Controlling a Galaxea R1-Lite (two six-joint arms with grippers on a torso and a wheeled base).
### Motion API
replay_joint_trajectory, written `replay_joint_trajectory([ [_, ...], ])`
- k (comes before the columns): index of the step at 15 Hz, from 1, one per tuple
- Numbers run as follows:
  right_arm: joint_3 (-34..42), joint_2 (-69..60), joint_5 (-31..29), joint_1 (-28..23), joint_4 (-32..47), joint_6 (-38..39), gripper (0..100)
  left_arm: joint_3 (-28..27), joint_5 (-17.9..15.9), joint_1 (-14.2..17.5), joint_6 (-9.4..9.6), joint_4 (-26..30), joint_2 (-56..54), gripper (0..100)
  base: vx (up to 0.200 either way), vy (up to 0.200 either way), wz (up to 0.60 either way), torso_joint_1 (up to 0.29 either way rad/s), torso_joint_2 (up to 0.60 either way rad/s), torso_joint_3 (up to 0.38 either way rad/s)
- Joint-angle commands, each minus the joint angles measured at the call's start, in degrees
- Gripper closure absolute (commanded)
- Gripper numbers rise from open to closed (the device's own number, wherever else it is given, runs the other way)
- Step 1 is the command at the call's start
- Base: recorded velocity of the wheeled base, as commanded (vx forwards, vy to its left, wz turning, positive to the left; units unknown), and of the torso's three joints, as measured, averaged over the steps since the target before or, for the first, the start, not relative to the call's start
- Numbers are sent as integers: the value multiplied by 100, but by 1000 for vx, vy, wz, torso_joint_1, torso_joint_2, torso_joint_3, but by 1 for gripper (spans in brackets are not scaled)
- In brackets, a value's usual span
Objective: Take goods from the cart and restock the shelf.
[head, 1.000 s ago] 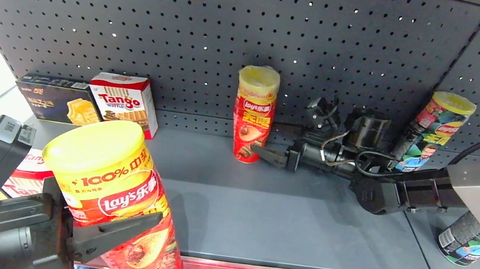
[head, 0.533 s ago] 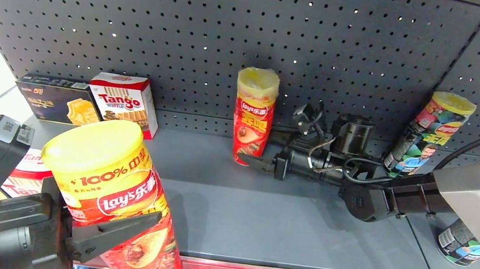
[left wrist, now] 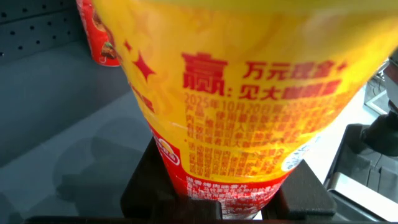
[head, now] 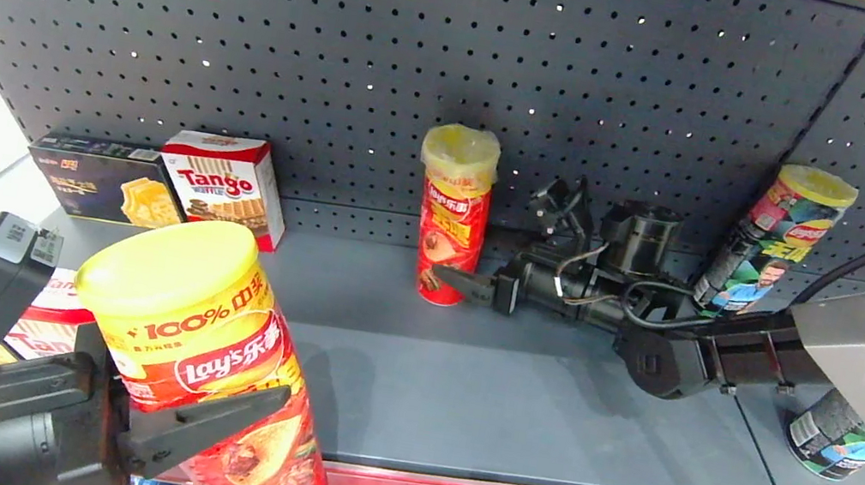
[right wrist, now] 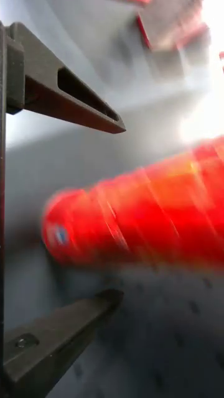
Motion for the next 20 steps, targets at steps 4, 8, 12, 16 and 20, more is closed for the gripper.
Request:
replay_joint_trajectory([
  [4,-789,582,-239,184,-9,254,0,41,10,5,-30,-3,0,100,0,0,0,0,0,0],
  [8,-956,723,-247,211,-1,254,0,41,1,75,-30,-3,-9,100,0,0,0,0,0,0],
  [12,-1035,802,-256,211,-36,254,100,102,10,75,-30,-3,-9,100,0,0,0,0,0,0],
  [16,-1008,793,-327,299,-9,271,100,199,10,93,-39,-3,-185,100,0,0,0,0,0,0],
  [20,-692,530,-247,299,-44,245,100,190,1,163,-30,-3,-202,100,0,0,0,0,0,0],
])
